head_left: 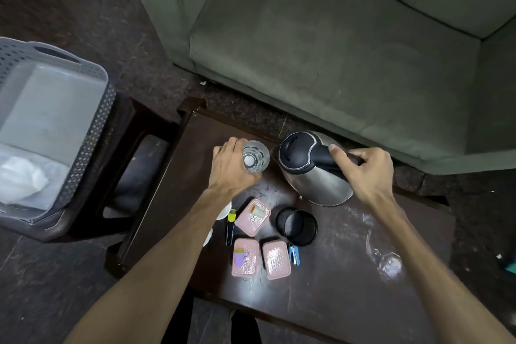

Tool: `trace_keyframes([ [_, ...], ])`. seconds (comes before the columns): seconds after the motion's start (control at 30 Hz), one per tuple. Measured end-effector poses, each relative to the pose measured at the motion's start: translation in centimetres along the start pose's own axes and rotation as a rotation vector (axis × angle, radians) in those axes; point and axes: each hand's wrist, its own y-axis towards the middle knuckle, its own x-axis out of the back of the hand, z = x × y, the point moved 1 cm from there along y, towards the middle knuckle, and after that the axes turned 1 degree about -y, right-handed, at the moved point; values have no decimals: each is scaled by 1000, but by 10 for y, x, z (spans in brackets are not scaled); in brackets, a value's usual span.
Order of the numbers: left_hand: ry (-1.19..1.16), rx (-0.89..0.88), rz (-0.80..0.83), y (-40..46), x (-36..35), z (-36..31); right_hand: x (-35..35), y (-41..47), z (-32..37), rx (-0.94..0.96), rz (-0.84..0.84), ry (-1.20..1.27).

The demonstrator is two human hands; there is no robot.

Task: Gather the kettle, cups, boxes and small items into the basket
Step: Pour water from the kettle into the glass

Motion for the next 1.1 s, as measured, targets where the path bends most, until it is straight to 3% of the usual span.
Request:
trace_keyframes([
  [0.43,-71,36,31,-1,-12,10,-26,22,26,46,64,-345],
  [0.83,-154,130,44,-36,0,42,-27,21,65,158,15,-458],
  [1.1,-185,98,34,-28,13,25,-26,13,72,138,10,-488],
])
